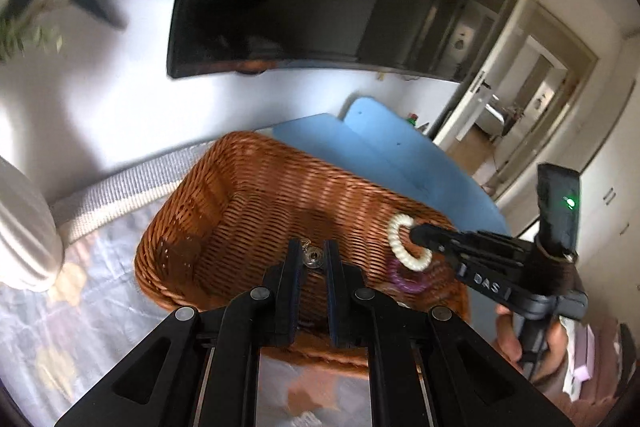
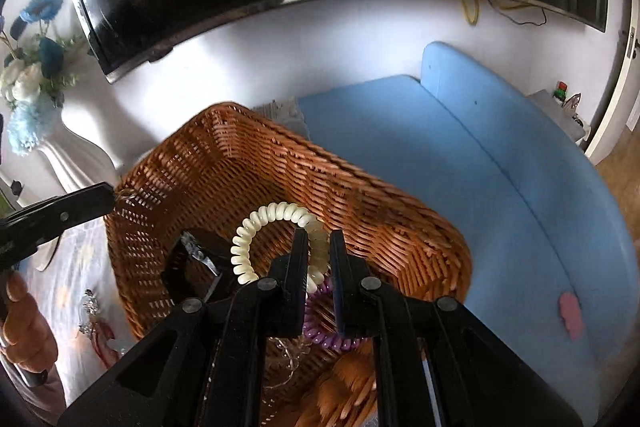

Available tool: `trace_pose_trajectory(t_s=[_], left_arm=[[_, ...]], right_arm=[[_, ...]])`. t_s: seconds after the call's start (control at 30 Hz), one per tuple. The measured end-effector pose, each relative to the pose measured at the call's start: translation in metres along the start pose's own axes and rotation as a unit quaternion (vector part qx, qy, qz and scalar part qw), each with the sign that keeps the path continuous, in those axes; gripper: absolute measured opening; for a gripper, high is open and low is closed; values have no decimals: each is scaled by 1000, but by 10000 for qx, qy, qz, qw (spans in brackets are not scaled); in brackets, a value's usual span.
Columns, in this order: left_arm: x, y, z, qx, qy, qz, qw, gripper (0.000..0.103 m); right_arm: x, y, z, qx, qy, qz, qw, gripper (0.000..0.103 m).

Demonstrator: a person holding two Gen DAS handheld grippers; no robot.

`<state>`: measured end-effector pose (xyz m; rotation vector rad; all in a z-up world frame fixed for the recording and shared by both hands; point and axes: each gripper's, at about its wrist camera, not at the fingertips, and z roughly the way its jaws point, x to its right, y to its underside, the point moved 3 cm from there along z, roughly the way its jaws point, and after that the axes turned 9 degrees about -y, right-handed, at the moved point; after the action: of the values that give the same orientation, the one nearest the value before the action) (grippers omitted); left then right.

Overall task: Organize jewelry
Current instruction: 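Carry the gold charm and cream coil into the basket and open both tools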

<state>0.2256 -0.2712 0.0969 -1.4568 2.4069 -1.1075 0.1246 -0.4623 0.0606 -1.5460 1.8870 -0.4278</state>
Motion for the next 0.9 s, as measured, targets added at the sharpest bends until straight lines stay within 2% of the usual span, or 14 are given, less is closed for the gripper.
trace_pose_trajectory(t_s=[0.2, 0.33, 0.37, 0.43, 0.5, 0.77, 0.8, 0.87, 0.9], left_arm=[[-3, 9, 27, -99, -347, 146, 9992, 11], [-9, 10, 38, -204, -471, -18, 9987, 12], [-12, 11, 39, -267, -420, -86, 9987, 14], [-15, 11, 37, -308, -321, -192, 9988, 28], [-16, 11, 27, -240, -338, -237, 9989, 38], [-23, 22, -27, 0, -475, -216, 9986, 39], [-25, 26, -38, 32, -528, -221, 9984, 39], [-27, 32, -53, 91, -615, -243, 9978, 39], [-29, 35, -62, 129, -673, -252, 9973, 39]], right_arm=[[-4, 4, 12, -120, 19, -50, 9999, 12], [-4, 5, 16, -136, -114, 6, 9998, 13], [-3, 5, 15, -105, -182, 70, 9998, 15], [0, 5, 12, -70, -272, 152, 9995, 16], [1, 5, 7, -3, -303, 170, 9994, 16], [-16, 19, -37, 309, -481, 99, 9983, 17], [-21, 22, -46, 352, -522, 52, 9980, 18], [-31, 29, -61, 428, -546, -43, 9976, 30], [-35, 33, -67, 460, -543, -93, 9974, 33]])
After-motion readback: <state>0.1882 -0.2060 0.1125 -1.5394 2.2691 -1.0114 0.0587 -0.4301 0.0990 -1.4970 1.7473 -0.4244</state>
